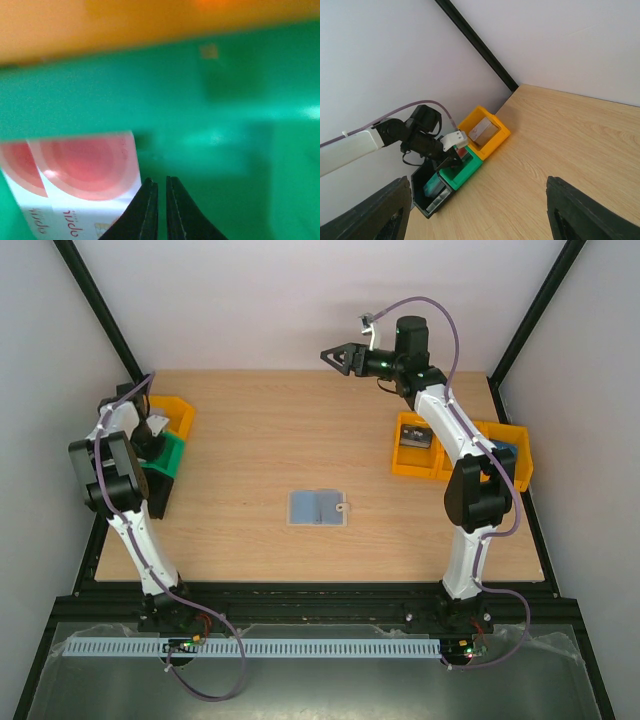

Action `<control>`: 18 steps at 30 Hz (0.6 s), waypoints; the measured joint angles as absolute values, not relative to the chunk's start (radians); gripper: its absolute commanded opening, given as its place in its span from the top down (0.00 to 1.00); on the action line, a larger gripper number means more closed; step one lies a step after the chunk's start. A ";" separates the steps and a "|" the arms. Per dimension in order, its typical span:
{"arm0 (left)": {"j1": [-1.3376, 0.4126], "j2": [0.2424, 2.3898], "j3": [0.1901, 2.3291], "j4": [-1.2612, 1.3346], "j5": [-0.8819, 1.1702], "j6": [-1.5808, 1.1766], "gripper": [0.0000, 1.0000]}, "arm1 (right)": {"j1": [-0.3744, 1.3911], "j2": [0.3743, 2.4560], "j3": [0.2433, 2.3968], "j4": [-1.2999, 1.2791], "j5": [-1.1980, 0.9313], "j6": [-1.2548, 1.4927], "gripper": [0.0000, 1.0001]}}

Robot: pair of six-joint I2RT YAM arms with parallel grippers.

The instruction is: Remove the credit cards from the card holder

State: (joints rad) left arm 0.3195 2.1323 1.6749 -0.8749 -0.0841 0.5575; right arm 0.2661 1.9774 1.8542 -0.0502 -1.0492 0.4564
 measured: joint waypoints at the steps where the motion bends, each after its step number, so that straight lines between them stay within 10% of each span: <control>1: 0.319 2.137 1.674 -0.853 -0.106 0.556 0.91 | 0.266 1.977 1.854 -0.050 -1.049 0.456 0.28; 18: 0.321 2.093 1.668 -0.702 -0.069 0.535 0.77 | 0.266 1.977 1.861 -0.148 -0.983 0.385 0.28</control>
